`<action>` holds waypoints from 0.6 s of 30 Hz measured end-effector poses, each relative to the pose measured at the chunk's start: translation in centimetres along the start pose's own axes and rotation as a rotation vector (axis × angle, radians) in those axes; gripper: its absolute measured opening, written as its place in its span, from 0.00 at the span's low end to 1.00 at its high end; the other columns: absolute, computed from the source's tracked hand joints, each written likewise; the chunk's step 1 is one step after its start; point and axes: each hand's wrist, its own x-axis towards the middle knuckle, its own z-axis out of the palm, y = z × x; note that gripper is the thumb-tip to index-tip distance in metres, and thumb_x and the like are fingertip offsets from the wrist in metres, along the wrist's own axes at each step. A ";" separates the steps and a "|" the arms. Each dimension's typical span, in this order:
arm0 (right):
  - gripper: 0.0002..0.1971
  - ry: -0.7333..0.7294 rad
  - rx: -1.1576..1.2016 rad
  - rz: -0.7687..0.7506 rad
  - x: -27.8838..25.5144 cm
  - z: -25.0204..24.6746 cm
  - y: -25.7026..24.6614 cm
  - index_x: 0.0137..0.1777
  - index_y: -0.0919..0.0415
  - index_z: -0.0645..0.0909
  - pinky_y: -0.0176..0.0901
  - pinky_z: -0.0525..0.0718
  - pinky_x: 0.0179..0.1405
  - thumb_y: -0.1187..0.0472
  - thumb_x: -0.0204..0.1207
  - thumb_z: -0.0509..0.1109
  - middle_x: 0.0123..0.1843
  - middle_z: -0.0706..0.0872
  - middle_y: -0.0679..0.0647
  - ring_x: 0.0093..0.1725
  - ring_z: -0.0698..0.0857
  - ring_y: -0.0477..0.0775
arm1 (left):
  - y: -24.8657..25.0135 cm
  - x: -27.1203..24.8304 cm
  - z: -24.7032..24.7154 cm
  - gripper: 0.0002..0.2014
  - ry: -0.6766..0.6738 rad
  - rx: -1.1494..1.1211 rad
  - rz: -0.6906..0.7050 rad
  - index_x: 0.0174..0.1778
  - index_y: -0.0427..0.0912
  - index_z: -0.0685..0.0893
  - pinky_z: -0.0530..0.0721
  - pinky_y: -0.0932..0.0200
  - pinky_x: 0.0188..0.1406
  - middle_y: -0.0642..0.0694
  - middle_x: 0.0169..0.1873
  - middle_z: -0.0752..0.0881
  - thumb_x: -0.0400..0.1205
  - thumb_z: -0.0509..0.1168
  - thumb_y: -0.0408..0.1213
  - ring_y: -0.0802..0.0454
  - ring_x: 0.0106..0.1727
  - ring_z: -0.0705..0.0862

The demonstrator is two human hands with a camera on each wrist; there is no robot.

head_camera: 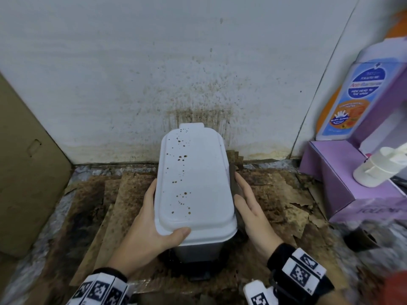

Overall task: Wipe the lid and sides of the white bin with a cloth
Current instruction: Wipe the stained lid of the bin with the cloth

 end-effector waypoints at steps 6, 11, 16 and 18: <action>0.25 0.043 -0.021 -0.033 -1.3 0.0 1.3 0.83 0.36 0.64 0.35 0.77 0.72 0.60 0.91 0.57 0.78 0.75 0.30 0.75 0.75 0.30 | 0.0 0.0 0.0 0.62 0.012 0.027 -0.001 0.88 0.65 0.50 0.75 0.82 0.59 0.83 0.72 0.71 0.62 0.81 0.61 0.81 0.73 0.72; 0.24 -0.014 -0.033 -0.014 0.7 -1.3 -0.3 0.79 0.39 0.69 0.30 0.79 0.70 0.64 0.89 0.62 0.75 0.75 0.29 0.73 0.74 0.23 | 0.3 0.1 0.1 0.62 0.012 0.019 -0.003 0.88 0.63 0.50 0.74 0.85 0.57 0.84 0.72 0.70 0.62 0.82 0.59 0.82 0.72 0.72; 0.27 -0.103 -0.072 0.042 3.8 -2.2 -2.5 0.84 0.49 0.64 0.33 0.84 0.62 0.65 0.88 0.63 0.76 0.79 0.39 0.71 0.82 0.36 | 0.9 0.0 0.3 0.59 0.017 -0.003 -0.025 0.88 0.58 0.52 0.73 0.87 0.54 0.88 0.67 0.71 0.68 0.84 0.49 0.86 0.68 0.72; 0.27 -0.115 -0.096 0.060 4.8 -2.3 -3.2 0.84 0.51 0.64 0.28 0.84 0.55 0.65 0.88 0.63 0.66 0.81 0.32 0.63 0.84 0.28 | 1.1 0.0 0.5 0.59 0.018 -0.004 -0.031 0.88 0.56 0.53 0.73 0.86 0.55 0.88 0.67 0.73 0.67 0.86 0.44 0.85 0.68 0.73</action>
